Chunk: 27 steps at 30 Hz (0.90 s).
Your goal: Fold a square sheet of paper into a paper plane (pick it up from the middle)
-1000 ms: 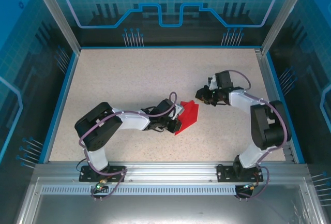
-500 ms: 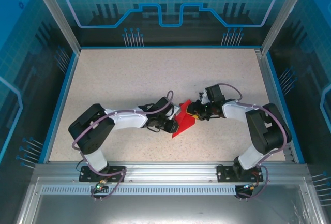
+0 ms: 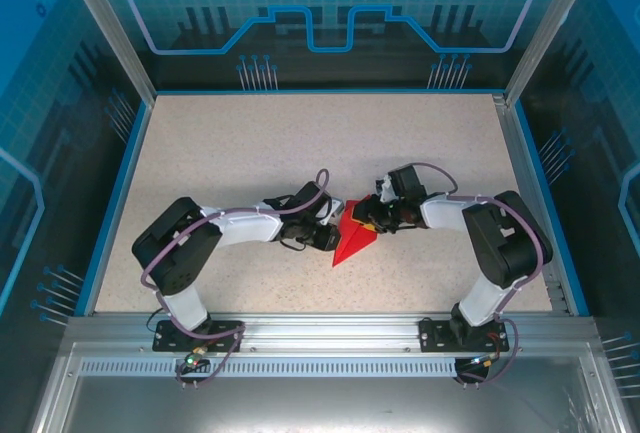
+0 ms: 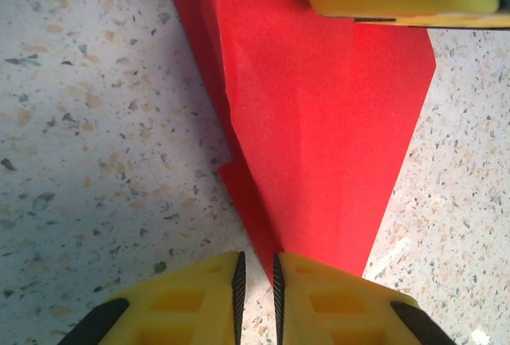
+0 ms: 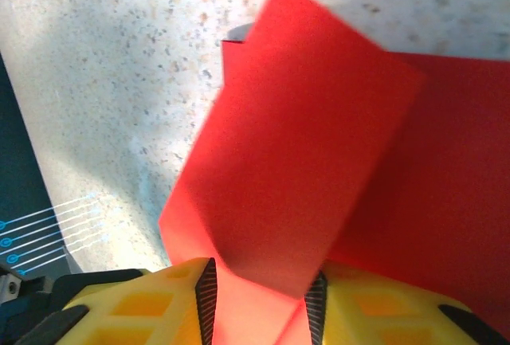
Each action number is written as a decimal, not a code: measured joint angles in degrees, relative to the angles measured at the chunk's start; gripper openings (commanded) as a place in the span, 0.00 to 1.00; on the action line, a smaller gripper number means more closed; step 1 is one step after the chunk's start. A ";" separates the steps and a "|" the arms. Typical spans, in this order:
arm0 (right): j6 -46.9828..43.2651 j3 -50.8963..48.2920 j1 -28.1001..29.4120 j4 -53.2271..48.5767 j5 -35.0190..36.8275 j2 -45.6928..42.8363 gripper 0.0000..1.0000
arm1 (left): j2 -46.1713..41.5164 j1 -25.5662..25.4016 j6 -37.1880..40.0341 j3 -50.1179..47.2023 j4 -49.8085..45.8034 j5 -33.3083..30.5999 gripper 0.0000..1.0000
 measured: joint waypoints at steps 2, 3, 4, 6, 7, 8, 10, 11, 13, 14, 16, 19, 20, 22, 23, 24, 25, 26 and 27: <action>0.68 0.02 0.42 1.27 -0.28 0.55 0.34 | 0.17 0.24 0.00 0.00 0.00 0.22 0.20; 1.01 0.02 0.76 1.77 -0.50 0.87 0.33 | 0.26 0.42 0.00 0.00 0.00 0.28 0.21; 1.29 0.04 1.14 2.16 -0.63 1.16 0.32 | 0.28 0.59 0.00 0.00 0.00 0.28 0.21; 1.70 0.07 1.88 2.73 -0.68 1.68 0.30 | 0.28 0.96 0.00 0.00 0.02 0.39 0.23; 1.86 0.07 2.27 2.97 -0.70 1.95 0.29 | 0.28 1.20 -0.02 0.00 -0.02 0.57 0.24; 1.92 0.07 2.60 3.19 -0.68 2.19 0.27 | 0.28 1.42 -0.07 -0.02 -0.07 0.74 0.26; 2.10 0.07 3.23 3.39 -0.70 2.56 0.23 | 0.04 2.16 -0.59 -0.02 -0.24 1.27 0.32; 2.29 0.07 3.45 3.52 -0.68 2.64 0.20 | -0.26 2.60 -0.94 -0.07 -0.48 1.64 0.34; 2.29 0.07 3.85 3.82 -0.72 2.64 0.15 | -1.57 3.76 -1.68 -0.48 -0.76 2.60 0.41; 2.45 0.07 3.91 4.13 -0.74 2.64 0.13 | -2.34 4.31 -2.29 -0.76 -0.92 2.99 0.44; 2.58 0.07 4.07 4.81 -0.90 2.64 0.08 | -4.59 5.57 -3.28 -1.53 -1.25 4.02 0.49; 2.67 0.04 4.15 5.22 -0.90 2.25 0.01 | -7.61 7.17 -5.29 -2.73 -1.36 5.84 0.52; 2.71 0.04 4.17 5.09 -0.87 1.84 0.00 | -8.46 7.61 -5.90 -3.23 -1.25 6.45 0.53; 2.75 0.07 4.15 4.92 -0.85 0.00 0.00 | -10.58 8.74 -7.96 -4.90 -0.61 8.20 0.55; 2.75 0.07 4.15 4.87 -0.85 -0.85 0.00 | -11.47 9.20 -8.83 -5.68 -0.22 8.90 0.55; 2.78 0.07 4.15 4.87 -0.87 -2.14 0.00 | -12.55 9.68 -10.19 -6.73 0.33 9.66 0.56; 2.99 0.07 4.15 4.92 -0.87 -3.28 0.00 | -13.55 10.10 -11.39 -7.67 0.74 10.45 0.57; 3.28 0.07 4.15 5.07 -0.92 -4.24 0.00 | -14.40 10.40 -12.41 -8.46 1.16 11.02 0.58; 3.48 0.07 4.15 5.27 -1.07 -5.29 0.00 | -15.37 10.67 -13.64 -9.31 1.88 11.52 0.59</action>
